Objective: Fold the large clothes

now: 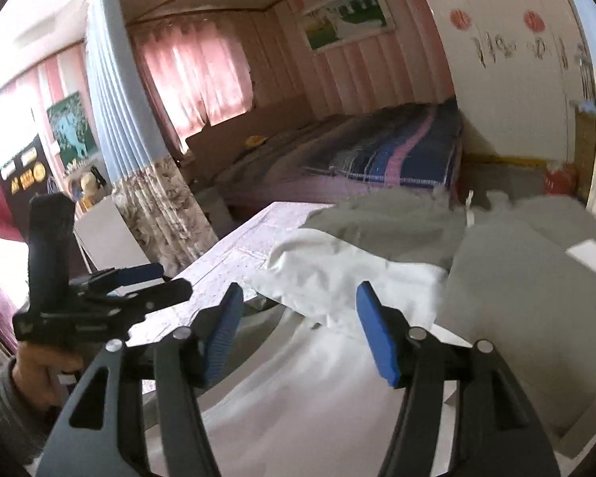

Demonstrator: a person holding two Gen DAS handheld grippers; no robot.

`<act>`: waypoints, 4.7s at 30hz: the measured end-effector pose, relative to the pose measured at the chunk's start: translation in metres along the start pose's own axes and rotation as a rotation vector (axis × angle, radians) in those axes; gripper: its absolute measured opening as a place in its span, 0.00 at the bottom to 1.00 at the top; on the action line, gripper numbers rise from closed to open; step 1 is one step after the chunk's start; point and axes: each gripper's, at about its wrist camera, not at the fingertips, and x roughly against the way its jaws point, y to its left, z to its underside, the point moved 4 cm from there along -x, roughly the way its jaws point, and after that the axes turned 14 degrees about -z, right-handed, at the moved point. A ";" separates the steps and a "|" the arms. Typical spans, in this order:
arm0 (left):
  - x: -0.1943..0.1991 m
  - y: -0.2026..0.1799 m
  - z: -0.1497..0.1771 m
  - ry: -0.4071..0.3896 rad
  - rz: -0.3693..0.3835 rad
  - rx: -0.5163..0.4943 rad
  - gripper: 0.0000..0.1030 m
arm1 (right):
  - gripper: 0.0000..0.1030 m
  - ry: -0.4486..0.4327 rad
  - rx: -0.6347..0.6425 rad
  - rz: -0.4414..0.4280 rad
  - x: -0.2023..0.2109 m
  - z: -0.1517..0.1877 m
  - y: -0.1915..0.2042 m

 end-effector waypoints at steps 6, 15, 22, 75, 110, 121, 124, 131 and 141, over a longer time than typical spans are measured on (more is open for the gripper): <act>0.002 -0.003 0.005 0.002 -0.011 -0.020 0.97 | 0.83 -0.070 -0.056 0.209 0.067 0.006 -0.026; 0.027 -0.121 0.010 -0.034 0.049 -0.140 0.97 | 0.83 -0.045 -0.131 0.652 0.202 0.038 -0.119; 0.057 -0.247 0.030 -0.068 0.129 -0.224 0.97 | 0.83 -0.104 -0.246 0.741 0.277 0.054 -0.161; -0.115 -0.097 -0.077 0.034 -0.048 -0.131 0.97 | 0.84 0.095 -0.158 0.692 0.069 -0.034 -0.193; 0.049 0.052 0.090 -0.009 -0.084 -0.095 0.97 | 0.98 0.101 -0.218 0.599 0.299 0.132 -0.092; 0.130 0.052 0.202 0.005 -0.014 -0.112 0.97 | 0.98 0.039 -0.258 0.575 0.333 0.195 -0.034; 0.131 0.046 0.219 0.020 0.011 -0.094 0.97 | 0.98 0.033 -0.268 0.585 0.339 0.209 -0.028; 0.119 0.022 0.249 0.078 0.034 -0.109 0.97 | 0.98 0.074 -0.270 0.615 0.338 0.241 -0.020; 0.109 0.007 0.264 0.112 0.031 -0.131 0.91 | 0.36 0.104 -0.273 0.631 0.317 0.250 -0.010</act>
